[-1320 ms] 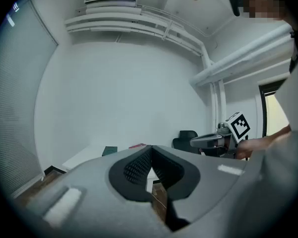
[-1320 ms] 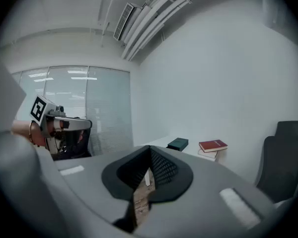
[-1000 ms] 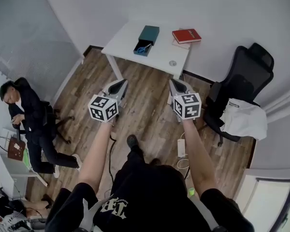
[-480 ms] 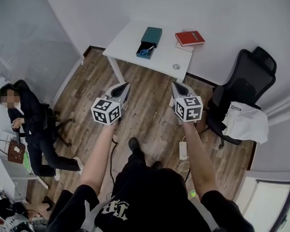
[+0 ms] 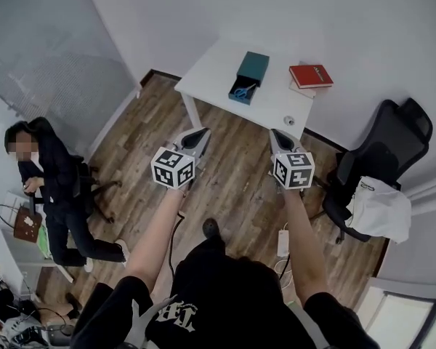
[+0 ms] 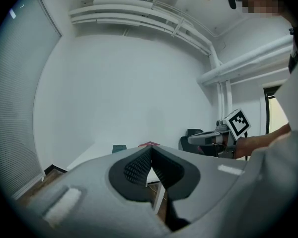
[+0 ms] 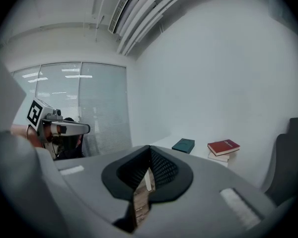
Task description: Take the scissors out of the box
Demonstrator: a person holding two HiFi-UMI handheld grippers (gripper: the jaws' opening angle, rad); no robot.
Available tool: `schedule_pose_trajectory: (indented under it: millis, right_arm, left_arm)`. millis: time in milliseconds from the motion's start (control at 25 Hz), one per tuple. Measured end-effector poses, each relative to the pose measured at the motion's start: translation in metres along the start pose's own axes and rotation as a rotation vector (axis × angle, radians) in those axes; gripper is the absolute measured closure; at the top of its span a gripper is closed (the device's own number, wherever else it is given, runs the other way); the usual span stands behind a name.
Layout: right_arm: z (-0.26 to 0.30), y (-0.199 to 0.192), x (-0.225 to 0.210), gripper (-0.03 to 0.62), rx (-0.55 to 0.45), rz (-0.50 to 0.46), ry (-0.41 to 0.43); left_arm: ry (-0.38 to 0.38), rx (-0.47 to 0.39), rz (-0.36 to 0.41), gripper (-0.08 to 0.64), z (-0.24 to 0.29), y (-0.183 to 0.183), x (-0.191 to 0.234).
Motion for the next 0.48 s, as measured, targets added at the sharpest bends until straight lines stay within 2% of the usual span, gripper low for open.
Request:
schedule_pose_trajectory:
  millis: [480]
  right_arm:
    - [0.124, 0.044, 0.043, 0.588, -0.012, -0.021, 0.04]
  left_arm:
    - [0.017, -0.007, -0.001, 0.558, -0.001, 0.032, 0.114]
Point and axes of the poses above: the fingertips, and each gripper's own axes: z forward along the fingers, x to its left, y out of its top, the point moved 10 cm from there along -z, backward along the fingers, and after that the axes turned 8 degrees about -z, right-handed, at the moved point
